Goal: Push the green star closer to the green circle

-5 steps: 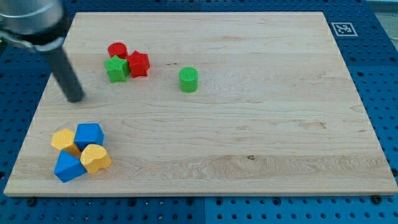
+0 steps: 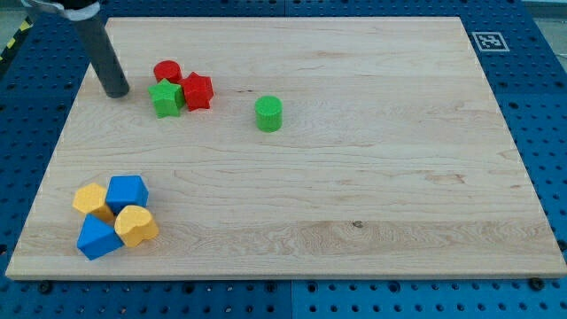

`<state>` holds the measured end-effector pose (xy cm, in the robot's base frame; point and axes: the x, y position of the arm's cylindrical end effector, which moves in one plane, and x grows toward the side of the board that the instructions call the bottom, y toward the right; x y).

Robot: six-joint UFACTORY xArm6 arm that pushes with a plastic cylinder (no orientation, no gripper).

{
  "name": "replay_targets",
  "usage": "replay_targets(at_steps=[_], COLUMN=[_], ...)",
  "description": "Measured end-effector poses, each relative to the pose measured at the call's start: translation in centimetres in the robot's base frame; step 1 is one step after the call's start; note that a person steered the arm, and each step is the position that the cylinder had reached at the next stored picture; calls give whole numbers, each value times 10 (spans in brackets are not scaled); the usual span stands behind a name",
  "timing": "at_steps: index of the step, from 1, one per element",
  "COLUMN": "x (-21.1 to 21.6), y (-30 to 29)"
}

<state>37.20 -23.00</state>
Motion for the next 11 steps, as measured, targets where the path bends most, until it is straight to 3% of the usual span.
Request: replay_targets(at_steps=[2, 3, 4, 5, 8, 11], x=[44, 60, 59, 33, 17, 48], y=[43, 33, -22, -41, 82, 166])
